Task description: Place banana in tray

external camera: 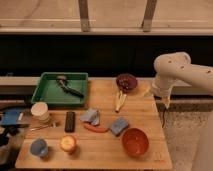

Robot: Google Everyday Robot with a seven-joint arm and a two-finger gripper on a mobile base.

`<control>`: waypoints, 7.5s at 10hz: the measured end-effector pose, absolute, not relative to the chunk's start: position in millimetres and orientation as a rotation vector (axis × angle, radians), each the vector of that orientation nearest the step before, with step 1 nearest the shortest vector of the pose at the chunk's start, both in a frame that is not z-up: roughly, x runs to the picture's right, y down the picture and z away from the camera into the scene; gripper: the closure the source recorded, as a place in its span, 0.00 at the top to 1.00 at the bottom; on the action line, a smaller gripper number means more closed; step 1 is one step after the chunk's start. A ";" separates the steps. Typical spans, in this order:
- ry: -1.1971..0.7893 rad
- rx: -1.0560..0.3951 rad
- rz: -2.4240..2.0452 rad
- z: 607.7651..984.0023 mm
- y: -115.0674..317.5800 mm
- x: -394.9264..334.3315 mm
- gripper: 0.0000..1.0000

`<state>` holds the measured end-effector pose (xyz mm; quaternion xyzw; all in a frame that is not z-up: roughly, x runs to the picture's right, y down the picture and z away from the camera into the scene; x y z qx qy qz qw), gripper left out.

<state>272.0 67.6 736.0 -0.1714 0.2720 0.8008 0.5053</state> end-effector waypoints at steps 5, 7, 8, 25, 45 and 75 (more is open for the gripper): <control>0.656 -0.414 1.932 736.0 67.6 272.0 0.79; 0.664 -0.402 1.925 736.1 66.0 272.0 0.79; 0.662 -0.399 1.904 738.7 61.8 265.3 0.79; 0.630 -0.616 1.391 902.3 72.9 89.4 0.79; 0.269 -0.677 1.476 780.5 13.1 119.5 0.00; -0.379 -1.214 1.057 800.9 -15.3 -200.4 0.00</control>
